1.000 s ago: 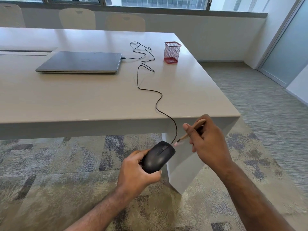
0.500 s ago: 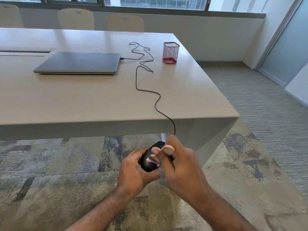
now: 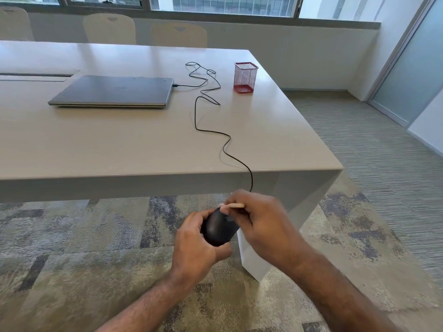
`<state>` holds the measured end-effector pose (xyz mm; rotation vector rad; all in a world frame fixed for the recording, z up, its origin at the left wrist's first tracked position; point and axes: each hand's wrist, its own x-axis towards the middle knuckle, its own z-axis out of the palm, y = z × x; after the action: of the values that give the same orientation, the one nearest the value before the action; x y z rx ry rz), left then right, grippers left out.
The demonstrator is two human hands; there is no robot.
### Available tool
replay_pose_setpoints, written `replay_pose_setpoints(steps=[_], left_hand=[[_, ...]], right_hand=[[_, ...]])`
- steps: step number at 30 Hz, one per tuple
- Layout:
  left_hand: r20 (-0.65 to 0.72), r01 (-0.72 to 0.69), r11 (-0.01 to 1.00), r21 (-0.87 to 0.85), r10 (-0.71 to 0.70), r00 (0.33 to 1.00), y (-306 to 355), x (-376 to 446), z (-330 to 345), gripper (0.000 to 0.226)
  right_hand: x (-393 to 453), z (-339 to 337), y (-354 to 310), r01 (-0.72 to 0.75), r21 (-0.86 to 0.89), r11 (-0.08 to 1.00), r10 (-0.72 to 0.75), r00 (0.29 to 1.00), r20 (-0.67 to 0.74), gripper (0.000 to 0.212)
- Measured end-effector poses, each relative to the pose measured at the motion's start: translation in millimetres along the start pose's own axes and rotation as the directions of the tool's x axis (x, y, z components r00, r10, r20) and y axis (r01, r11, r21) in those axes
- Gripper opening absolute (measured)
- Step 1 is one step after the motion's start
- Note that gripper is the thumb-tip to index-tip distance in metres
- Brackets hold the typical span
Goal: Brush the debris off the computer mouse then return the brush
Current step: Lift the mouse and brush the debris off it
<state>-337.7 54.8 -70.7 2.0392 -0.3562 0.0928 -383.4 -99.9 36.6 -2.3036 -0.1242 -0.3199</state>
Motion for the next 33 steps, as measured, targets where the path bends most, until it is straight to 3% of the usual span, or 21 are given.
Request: replay_pose_setpoints(steps=[4, 8, 12, 15, 18, 24, 28, 31, 33], left_hand=[[0.013, -0.062, 0.992, 0.113, 0.061, 0.998, -0.7, 1.3, 3.3, 0.059], [0.021, -0.045, 0.99, 0.135, 0.043, 0.999, -0.1, 2.2, 2.6, 0.059], [0.015, -0.001, 1.0, 0.023, 0.001, 1.0, -2.1, 1.3, -0.6, 0.069], [-0.019, 0.031, 0.999, -0.008, -0.031, 0.999, 0.5, 2.6, 0.2, 0.073], [-0.034, 0.034, 0.999, -0.027, -0.035, 0.999, 1.5, 4.3, 1.5, 0.072], [-0.004, 0.064, 0.996, -0.062, -0.064, 0.998, -4.7, 6.1, 3.4, 0.07], [0.006, 0.096, 0.991, -0.089, -0.096, 0.995, -4.6, 4.6, 4.5, 0.073], [-0.005, 0.087, 0.992, -0.093, -0.087, 0.996, -2.3, 4.1, 3.9, 0.072], [-0.021, 0.084, 0.992, -0.097, -0.087, 0.996, -1.2, 4.5, 3.1, 0.067]], right_hand=[[-7.3, 10.4, -13.4, 0.084, 0.007, 0.996, -0.084, 0.991, 0.102, 0.006], [-9.9, 9.3, -18.8, 0.111, 0.056, 0.992, -0.118, 0.981, 0.155, 0.006], [-3.6, -8.7, -10.9, 0.121, 0.185, 0.975, -0.108, 0.991, -0.081, 0.007], [-0.4, -15.1, 1.3, 0.074, 0.059, 0.995, -0.058, 0.97, -0.234, 0.011], [-7.8, -6.4, 6.7, 0.024, 0.014, 1.0, -0.02, 0.972, -0.236, 0.017], [-20.6, 11.6, -7.3, 0.054, 0.185, 0.981, -0.028, 0.99, -0.137, 0.023], [-17.6, 3.6, -1.4, 0.048, 0.206, 0.977, 0.01, 0.962, -0.272, 0.017], [-15.1, -3.3, 6.8, 0.041, 0.051, 0.998, -0.018, 0.921, -0.389, 0.017], [-16.9, -1.0, 11.0, 0.0, 0.005, 1.0, 0.002, 0.924, -0.382, 0.021]])
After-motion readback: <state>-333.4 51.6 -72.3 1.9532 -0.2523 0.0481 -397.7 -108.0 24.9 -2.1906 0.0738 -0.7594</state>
